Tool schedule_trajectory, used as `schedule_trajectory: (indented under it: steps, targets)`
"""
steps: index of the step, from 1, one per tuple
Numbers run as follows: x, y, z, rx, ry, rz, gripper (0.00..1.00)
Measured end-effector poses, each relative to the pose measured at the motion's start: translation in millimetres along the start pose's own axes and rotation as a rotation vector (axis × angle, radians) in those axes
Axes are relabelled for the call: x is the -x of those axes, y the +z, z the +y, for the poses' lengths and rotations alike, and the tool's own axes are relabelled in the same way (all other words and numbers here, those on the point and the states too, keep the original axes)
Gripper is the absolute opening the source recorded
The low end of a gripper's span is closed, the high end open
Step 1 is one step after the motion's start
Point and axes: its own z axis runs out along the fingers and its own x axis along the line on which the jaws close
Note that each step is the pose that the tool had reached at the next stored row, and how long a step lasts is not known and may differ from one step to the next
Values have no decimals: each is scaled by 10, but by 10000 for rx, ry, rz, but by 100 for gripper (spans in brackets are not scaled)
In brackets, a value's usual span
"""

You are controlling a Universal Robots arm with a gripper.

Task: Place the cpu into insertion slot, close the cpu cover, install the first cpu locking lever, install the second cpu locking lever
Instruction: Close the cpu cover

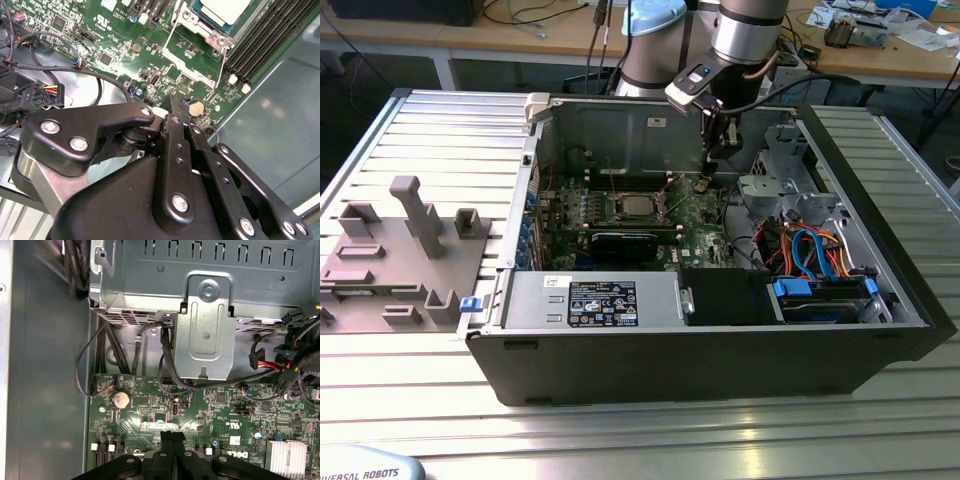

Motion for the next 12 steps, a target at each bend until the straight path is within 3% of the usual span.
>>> schedule_trajectory:
  steps: [12]
  targets:
    - [3,-1,46,0,0,-6,11]
